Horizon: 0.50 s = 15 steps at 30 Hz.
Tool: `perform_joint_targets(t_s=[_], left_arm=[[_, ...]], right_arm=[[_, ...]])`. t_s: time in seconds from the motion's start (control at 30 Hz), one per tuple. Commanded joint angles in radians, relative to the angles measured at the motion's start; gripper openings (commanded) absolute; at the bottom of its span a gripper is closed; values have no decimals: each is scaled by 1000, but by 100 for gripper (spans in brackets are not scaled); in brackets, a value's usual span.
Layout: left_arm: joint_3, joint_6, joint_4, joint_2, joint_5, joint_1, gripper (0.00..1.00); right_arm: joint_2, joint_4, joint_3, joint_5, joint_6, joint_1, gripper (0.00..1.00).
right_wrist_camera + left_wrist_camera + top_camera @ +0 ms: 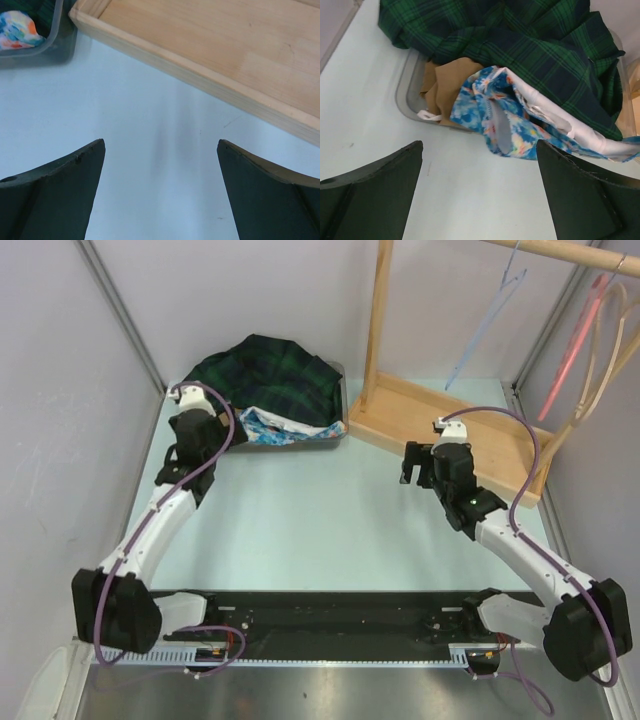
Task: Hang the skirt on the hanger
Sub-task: Grab the skirt from the pile
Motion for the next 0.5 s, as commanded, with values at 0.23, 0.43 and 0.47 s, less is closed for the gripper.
perform_joint_targets(t_s=[0.23,0.43,0.47], left_arm=[[285,-73,-22,305,-117,-121,99],[457,-103,-161,489,-154,-121,99],[484,-106,-181,503,-155,-121,98]], right_arm=[[57,63,37,-3,8,32,100],[75,72,40,-18,23,38,99],[83,75,42,-18,20,39,100]])
